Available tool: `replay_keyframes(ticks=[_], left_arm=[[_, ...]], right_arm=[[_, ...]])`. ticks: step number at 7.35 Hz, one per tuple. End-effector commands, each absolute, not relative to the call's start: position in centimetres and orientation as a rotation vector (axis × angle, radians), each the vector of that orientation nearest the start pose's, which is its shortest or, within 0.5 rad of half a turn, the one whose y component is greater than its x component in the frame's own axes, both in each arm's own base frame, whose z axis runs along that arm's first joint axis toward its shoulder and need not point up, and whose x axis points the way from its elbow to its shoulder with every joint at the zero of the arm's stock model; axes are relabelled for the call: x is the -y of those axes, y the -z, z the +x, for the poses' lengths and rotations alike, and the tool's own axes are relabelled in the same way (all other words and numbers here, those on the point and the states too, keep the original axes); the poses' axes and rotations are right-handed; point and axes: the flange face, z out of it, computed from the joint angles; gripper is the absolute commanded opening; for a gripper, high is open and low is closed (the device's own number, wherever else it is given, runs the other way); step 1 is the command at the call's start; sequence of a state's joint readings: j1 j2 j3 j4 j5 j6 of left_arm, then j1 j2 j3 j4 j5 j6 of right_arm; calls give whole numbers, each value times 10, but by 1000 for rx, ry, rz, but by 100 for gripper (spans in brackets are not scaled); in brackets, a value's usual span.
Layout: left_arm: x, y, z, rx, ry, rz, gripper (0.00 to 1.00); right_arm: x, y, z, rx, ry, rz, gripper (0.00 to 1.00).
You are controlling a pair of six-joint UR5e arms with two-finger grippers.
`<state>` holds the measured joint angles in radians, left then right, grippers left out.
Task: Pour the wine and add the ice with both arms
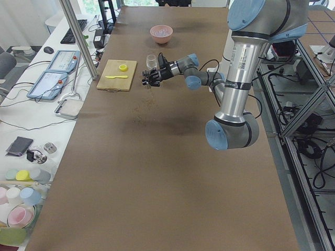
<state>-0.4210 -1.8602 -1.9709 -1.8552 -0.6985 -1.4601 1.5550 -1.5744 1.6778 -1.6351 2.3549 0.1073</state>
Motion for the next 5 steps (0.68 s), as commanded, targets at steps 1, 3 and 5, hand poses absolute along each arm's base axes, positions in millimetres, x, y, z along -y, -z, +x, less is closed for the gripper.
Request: replay_keyframes(ticks=[1,3,5], left_arm=[[427,-248,399,-631,618,1077,0],[429,-217,393,-610,527,1127,0],[416,-187,408,-844,411,1014,0]], right_arm=[[497,-611,55,785,-72,-7,100],[502,-608,54,784,-71,-3,100],[505,-605,53,784,-67,2,100]])
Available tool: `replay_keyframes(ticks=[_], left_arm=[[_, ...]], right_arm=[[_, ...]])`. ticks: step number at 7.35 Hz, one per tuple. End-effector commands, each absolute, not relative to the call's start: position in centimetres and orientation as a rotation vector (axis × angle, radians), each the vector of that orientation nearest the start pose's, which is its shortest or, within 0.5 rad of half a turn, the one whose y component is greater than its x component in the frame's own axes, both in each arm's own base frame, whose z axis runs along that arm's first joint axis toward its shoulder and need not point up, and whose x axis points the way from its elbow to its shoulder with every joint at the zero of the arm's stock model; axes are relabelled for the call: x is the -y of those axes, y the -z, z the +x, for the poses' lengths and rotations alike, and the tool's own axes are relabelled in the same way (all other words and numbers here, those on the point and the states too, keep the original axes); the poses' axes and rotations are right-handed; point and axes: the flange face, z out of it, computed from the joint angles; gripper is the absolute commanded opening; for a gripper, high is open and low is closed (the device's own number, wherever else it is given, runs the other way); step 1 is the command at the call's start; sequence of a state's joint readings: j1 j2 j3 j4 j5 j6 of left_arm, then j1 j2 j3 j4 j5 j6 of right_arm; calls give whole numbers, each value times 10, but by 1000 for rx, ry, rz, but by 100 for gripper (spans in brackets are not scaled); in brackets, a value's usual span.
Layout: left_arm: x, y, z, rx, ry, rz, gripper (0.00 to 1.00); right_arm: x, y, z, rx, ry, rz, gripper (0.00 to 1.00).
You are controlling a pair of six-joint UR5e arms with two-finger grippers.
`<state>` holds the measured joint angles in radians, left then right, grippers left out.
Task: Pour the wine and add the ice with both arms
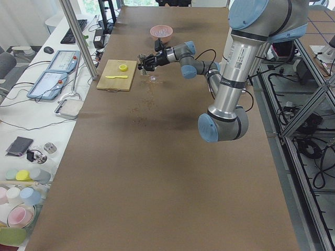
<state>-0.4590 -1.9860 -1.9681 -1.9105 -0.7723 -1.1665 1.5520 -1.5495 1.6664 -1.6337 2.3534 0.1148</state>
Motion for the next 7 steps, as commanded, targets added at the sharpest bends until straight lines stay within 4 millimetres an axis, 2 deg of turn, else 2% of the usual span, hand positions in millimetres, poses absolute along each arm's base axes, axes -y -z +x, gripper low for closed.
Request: replay_keyframes(ticks=[1,2,3,5,7], left_arm=[[406,-184,421,-950,275,946,0],[402,-174,418,-909,107,1020,0],[395,-164,411,-910,52,1048,0],[385,-156,421,-982,-90,990,0],[381,-152,425,-942,-247,1015,0]], right_arm=[[510,-599,53,785,-65,12,100],[511,-598,53,785,-71,10,100],[511,-598,53,785,-78,9,100],[511,-599,53,785,-79,6,100],[512,-597,52,787,-76,10,100]])
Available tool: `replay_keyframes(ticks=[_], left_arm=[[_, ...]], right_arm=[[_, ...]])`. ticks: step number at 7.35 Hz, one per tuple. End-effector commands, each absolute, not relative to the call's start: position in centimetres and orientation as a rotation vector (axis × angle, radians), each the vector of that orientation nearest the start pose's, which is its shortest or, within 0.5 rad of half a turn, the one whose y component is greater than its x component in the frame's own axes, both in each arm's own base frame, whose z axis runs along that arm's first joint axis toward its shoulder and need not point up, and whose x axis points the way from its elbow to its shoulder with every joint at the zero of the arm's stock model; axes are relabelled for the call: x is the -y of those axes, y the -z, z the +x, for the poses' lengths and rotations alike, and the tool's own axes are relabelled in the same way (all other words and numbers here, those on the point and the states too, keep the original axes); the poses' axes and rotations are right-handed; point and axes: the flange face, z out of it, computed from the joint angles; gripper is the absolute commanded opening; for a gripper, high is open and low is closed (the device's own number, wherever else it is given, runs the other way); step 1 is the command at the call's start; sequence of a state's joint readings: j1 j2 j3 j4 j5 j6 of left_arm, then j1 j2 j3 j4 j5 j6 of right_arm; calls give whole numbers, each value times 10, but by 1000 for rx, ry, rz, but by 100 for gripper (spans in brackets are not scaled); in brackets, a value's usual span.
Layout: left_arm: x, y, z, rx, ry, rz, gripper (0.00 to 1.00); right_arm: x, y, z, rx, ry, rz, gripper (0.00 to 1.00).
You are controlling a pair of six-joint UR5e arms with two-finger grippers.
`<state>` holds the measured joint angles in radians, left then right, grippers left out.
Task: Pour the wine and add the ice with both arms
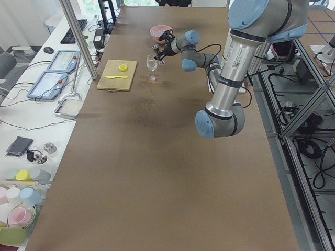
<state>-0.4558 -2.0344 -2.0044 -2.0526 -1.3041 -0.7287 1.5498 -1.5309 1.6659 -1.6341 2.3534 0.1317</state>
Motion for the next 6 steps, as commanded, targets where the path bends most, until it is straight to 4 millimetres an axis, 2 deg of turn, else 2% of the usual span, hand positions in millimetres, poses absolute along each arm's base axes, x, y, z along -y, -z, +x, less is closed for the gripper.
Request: replay_keyframes(ticks=[1,2,3,4,6], left_arm=[[390,-145,425,-902,-302,970,0],[404,-120,420,-860,-353,915,0],[410,-110,421,-807,-397,869,0],[415,-108,425,-775,-408,849,0],[423,-118,429,-683,-468,810,0]], right_arm=[[512,-597,52,785,-77,8,100],[512,-597,51,785,-75,8,100],[512,-598,51,785,-76,6,100],[512,-598,51,785,-76,6,100],[512,-597,51,785,-75,8,100]])
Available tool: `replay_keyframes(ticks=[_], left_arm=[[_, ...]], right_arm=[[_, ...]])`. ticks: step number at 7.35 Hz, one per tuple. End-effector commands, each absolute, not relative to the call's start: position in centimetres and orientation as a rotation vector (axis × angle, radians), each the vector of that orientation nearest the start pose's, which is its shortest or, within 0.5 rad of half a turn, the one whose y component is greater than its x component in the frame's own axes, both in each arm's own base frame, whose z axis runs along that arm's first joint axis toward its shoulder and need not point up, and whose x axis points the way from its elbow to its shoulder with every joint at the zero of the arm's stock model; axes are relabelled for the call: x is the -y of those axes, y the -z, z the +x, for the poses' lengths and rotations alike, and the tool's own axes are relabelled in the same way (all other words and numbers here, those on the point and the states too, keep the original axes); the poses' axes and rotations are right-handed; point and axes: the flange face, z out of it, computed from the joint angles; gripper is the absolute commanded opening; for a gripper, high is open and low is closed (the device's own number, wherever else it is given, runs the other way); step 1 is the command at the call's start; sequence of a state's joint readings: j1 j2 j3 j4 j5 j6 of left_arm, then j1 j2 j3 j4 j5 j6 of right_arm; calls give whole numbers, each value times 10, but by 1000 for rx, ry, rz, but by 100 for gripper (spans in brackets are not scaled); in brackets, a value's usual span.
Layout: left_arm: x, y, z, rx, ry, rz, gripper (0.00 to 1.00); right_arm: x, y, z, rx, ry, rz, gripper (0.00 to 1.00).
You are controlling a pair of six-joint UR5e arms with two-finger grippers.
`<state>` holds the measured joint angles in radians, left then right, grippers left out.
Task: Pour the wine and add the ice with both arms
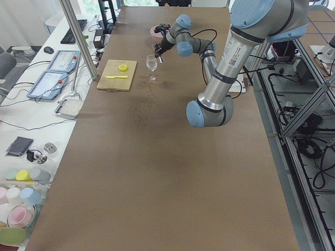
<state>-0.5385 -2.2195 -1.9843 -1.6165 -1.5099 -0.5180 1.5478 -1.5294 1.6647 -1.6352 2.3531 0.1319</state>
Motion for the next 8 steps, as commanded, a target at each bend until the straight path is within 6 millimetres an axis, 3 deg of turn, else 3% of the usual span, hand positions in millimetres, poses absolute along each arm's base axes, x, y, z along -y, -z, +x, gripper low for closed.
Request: replay_keyframes(ticks=[1,4,7,8], left_arm=[[427,-116,436,-649,-493,790,0],[440,-111,454,-604,-527,768,0],[460,-75,464,-486,-614,717,0],[466,-78,465,-460,-636,711,0]], right_arm=[[513,-596,51,787,-74,10,100],[514,-595,50,787,-70,12,100],[515,-594,50,785,-71,13,100],[515,-594,50,785,-72,11,100]])
